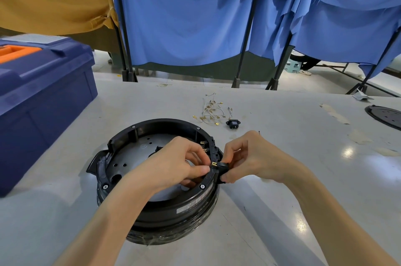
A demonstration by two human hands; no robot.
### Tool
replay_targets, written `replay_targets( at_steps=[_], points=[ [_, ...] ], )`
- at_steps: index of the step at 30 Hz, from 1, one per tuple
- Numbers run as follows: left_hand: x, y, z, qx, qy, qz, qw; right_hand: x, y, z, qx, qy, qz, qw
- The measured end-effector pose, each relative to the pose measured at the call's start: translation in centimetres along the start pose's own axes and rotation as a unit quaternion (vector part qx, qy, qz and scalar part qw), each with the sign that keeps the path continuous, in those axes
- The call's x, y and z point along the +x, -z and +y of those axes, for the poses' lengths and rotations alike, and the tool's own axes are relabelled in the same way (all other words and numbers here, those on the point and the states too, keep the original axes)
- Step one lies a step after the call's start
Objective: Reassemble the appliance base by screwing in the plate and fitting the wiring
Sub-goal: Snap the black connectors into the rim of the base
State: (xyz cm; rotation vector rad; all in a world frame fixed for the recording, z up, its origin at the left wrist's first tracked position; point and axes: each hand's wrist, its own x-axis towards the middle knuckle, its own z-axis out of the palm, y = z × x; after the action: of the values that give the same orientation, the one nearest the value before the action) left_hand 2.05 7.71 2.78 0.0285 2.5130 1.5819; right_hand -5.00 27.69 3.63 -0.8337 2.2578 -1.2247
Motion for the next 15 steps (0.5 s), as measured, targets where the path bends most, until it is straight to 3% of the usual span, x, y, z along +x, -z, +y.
replay_targets(
  at_steps=[15],
  points=[
    [0.03, 0.15, 0.07, -0.026, 0.014, -0.002, 1.000, -0.16, 0.41, -0.26, -0.005, -0.012, -0.016, 1.000]
  ],
)
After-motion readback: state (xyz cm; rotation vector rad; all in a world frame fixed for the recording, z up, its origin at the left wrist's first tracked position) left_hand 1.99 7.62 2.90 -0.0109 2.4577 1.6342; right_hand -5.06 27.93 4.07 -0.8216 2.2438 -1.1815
